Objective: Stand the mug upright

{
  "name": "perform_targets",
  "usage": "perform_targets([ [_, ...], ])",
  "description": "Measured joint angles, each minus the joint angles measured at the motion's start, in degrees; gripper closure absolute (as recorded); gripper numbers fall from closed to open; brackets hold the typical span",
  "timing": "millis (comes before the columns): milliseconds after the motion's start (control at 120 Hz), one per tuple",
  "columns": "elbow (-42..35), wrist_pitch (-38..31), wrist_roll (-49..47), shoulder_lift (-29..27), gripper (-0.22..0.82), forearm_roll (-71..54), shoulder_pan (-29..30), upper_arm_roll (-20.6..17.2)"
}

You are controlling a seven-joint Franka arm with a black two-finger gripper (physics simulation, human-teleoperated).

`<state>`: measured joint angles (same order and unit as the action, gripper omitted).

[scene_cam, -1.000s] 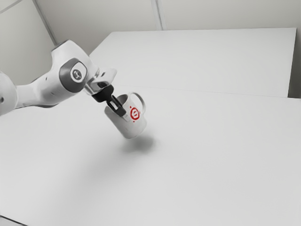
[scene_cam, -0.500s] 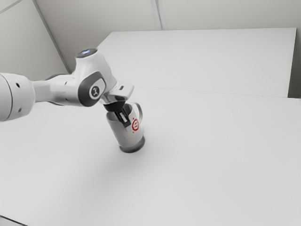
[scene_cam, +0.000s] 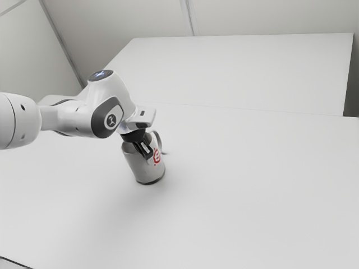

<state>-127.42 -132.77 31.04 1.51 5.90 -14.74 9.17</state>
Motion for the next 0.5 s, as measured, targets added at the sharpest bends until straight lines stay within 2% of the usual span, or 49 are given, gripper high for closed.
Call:
perform_targets([
  [100, 0.0, -0.3, -0.9, 0.0, 0.75, 0.1, -0.1, 0.0],
  [325, -0.3, -0.5, -2.1, -0.1, 0.6, 0.5, -0.8, 0.0],
  [500, -0.5, -0.6, -2.9, -0.3, 0.44, 0.7, -1.2, -0.1],
])
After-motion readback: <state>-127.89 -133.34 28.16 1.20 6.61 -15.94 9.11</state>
